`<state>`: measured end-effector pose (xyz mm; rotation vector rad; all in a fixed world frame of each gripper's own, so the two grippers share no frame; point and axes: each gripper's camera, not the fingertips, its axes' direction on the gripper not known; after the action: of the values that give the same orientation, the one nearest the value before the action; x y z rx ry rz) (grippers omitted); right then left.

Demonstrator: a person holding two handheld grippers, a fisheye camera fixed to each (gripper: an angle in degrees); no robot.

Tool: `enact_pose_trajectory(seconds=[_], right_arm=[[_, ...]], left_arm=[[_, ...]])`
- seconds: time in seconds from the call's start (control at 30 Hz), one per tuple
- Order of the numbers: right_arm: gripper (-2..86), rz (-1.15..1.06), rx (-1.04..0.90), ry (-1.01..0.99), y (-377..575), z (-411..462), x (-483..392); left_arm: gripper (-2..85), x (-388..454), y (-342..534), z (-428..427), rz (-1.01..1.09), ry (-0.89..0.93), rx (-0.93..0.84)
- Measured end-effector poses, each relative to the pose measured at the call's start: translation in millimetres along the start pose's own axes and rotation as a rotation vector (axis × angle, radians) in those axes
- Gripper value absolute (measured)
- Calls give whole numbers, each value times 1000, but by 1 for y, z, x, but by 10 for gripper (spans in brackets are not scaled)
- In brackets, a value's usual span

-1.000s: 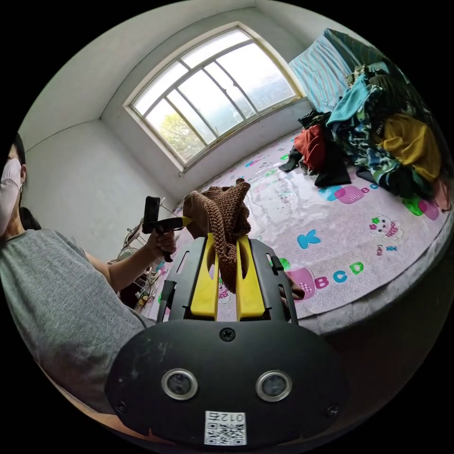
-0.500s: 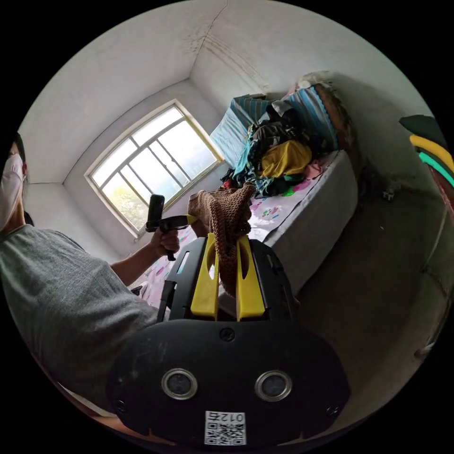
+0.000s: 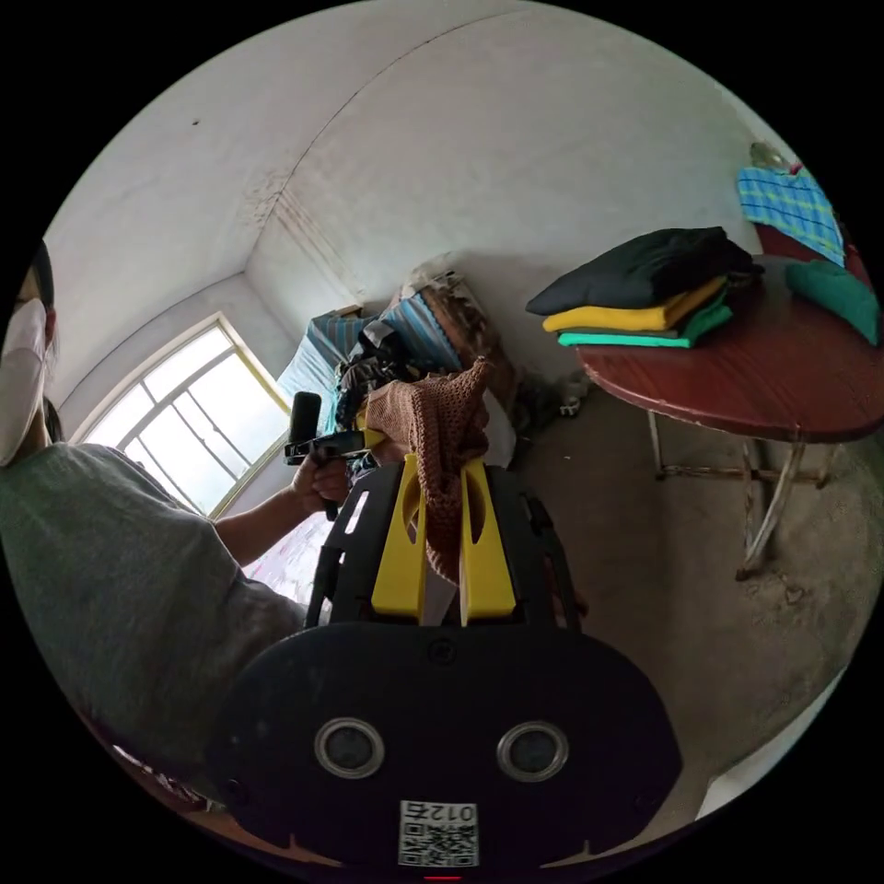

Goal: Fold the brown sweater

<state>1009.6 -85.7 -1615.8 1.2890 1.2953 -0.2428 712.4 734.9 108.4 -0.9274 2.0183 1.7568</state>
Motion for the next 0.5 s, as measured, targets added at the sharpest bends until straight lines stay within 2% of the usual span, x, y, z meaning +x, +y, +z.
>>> enact_pose_trajectory(seconds=[0.23, 0.5], right_arm=[[54, 125, 149, 186, 8, -60, 103], [56, 274, 296, 324, 5, -147, 225]], left_arm=[[55, -61, -104, 150, 155, 190, -147], [55, -93, -189, 296, 267, 312, -304]])
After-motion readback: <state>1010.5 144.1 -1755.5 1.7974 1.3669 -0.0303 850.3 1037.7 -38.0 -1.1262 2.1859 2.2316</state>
